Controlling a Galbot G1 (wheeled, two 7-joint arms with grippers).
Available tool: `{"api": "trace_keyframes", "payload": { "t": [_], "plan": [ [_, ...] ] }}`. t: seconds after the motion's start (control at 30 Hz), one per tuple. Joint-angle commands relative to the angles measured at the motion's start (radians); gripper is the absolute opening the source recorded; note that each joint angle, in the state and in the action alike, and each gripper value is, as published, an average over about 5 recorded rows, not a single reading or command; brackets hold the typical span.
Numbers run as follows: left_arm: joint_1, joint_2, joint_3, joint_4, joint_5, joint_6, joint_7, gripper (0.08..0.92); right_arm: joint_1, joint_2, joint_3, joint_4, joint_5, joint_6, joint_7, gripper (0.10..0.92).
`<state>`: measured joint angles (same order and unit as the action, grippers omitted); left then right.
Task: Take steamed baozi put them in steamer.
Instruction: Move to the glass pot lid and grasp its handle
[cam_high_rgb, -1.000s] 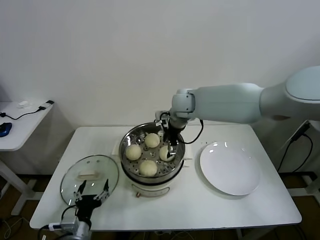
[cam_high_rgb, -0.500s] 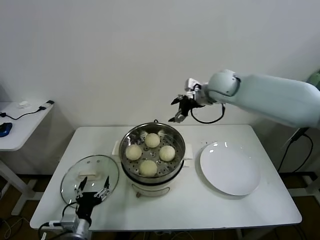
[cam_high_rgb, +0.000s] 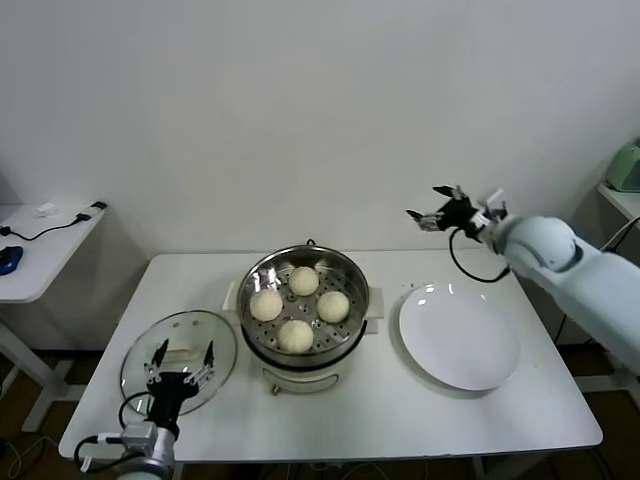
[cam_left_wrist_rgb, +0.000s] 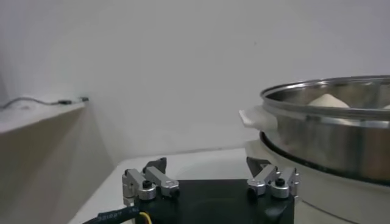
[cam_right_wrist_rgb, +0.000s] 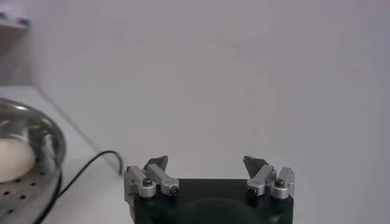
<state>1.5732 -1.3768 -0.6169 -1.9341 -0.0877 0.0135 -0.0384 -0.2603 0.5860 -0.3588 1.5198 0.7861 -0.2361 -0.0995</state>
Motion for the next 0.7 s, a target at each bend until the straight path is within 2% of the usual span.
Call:
{"api": "trace_keyframes", "payload": {
  "t": [0.03,0.27,0.5,0.6,0.7],
  "plan": [
    [-0.01,0.005,0.001,0.007,0.088,-0.028,-0.005,0.823,-0.995,0.16,0.951,0.085,-0.162,0.191,0.079,0.823],
    [-0.014,0.032,-0.02,0.029,0.137,-0.059,-0.036,0.823,-1.149,0.371,1.035,0.102,-0.237,0.337,0.025,0.823],
    [-0.008,0.04,-0.028,0.06,0.179,-0.102,-0.077,0.823,-1.229,0.526,1.026,0.133,-0.312,0.42,0.061,0.823],
    [-0.006,0.043,-0.022,0.075,0.274,-0.118,-0.139,0.823,-1.266,0.581,1.007,0.151,-0.349,0.423,0.073,0.823],
    [-0.007,0.05,-0.016,0.103,0.443,-0.153,-0.251,0.823,-1.286,0.627,0.986,0.165,-0.37,0.421,0.084,0.823]
  ]
}}
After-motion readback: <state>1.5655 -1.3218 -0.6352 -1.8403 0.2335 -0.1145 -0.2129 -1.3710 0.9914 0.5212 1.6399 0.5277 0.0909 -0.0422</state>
